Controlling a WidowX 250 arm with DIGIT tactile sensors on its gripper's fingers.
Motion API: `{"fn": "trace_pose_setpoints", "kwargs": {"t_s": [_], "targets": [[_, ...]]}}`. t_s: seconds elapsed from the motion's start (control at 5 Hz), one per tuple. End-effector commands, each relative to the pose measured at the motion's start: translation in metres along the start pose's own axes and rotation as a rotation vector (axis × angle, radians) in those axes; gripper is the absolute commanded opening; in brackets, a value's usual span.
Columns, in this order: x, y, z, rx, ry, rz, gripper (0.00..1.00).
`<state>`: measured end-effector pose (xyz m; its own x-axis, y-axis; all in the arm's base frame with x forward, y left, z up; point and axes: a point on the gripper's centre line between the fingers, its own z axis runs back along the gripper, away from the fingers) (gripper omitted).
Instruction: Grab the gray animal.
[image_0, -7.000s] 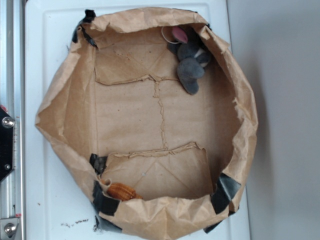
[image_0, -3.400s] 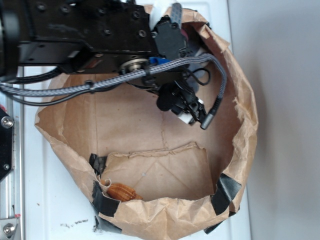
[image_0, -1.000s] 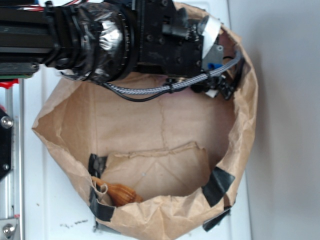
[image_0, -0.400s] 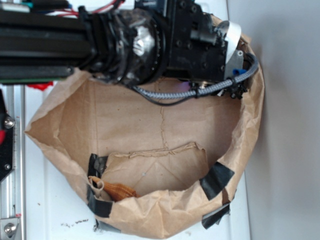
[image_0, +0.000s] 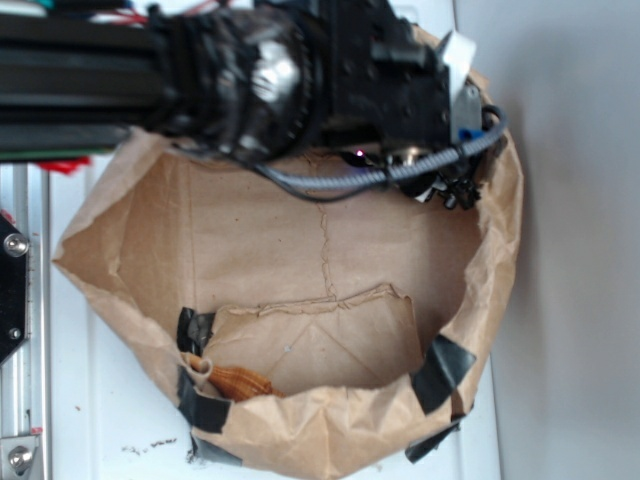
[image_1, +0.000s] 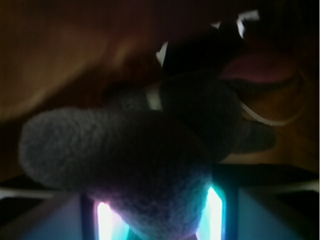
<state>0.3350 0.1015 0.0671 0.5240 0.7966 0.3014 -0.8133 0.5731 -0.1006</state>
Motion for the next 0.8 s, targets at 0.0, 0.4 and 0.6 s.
{"fn": "trace_pose_setpoints", "kwargs": {"t_s": [0.0, 0.4, 0.6], "targets": [[0.007, 0.018, 0.126, -0.062, 0.298, -0.288, 0.00], [-0.010, 0.046, 0.176, -0.169, 0.289, -0.407, 0.00], [-0.026, 0.050, 0.175, -0.283, 0.115, -0.477, 0.00]]}}
